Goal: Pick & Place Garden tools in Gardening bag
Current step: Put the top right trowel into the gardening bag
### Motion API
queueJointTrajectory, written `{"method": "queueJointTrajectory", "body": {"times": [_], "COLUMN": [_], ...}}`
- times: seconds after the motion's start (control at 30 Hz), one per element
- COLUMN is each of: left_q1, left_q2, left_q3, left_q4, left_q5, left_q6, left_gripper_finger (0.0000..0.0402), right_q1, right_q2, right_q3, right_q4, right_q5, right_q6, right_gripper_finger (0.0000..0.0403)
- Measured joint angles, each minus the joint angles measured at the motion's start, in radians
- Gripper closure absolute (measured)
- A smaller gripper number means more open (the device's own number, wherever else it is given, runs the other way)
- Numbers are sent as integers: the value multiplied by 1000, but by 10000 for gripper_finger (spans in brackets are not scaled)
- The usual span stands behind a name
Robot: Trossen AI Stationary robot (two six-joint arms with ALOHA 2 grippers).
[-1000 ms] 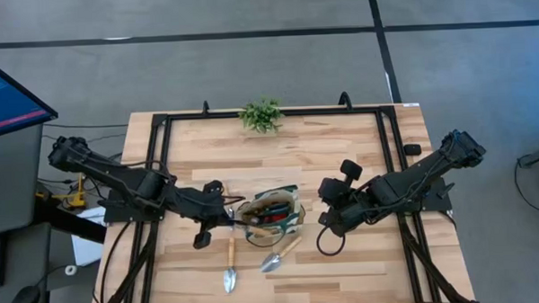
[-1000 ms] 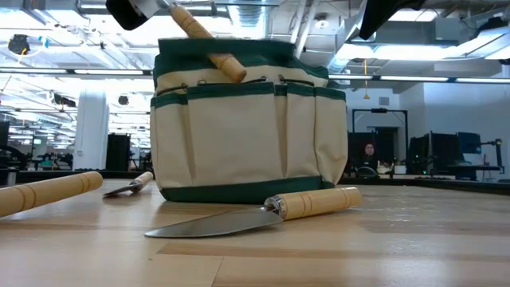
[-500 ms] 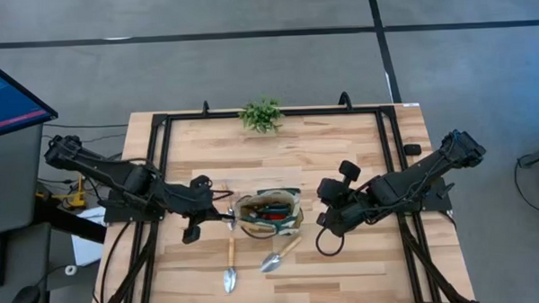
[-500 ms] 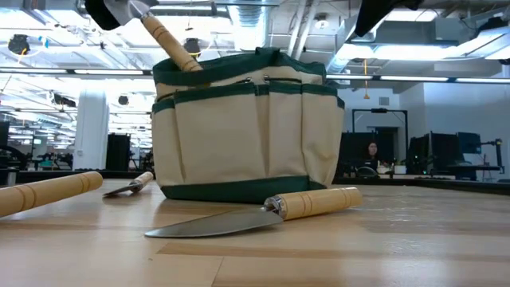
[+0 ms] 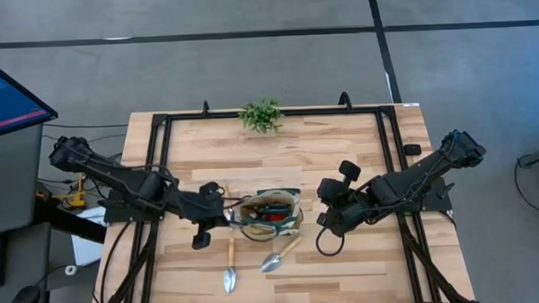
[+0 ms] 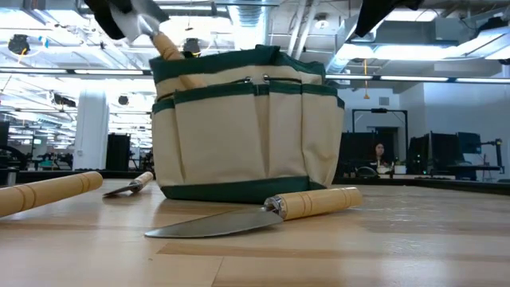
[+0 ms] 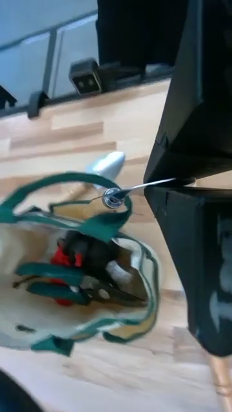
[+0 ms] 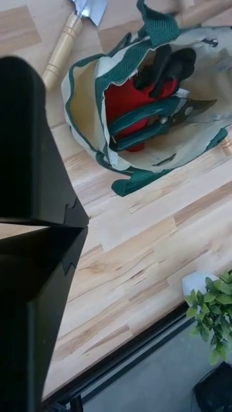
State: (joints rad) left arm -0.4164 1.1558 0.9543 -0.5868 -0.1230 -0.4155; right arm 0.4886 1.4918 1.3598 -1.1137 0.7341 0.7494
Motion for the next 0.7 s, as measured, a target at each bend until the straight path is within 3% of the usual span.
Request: {"method": "queueJointTrajectory", "body": {"times": [0.37, 0.7], "left_q1": [68, 71], "left_q2": [106, 249], "left_q3": [4, 94], "left_q4": [37, 62], "left_q5": [57, 58], "left_q6": [34, 105], "left_gripper_finger": [400, 400], "right_q1": [0, 0], "right_q2": [0, 0], "right_q3": [0, 0], "right_q4": [0, 0], "right_q5": [0, 12], "right_q6": [0, 0], "right_gripper_finger": [403, 403]}}
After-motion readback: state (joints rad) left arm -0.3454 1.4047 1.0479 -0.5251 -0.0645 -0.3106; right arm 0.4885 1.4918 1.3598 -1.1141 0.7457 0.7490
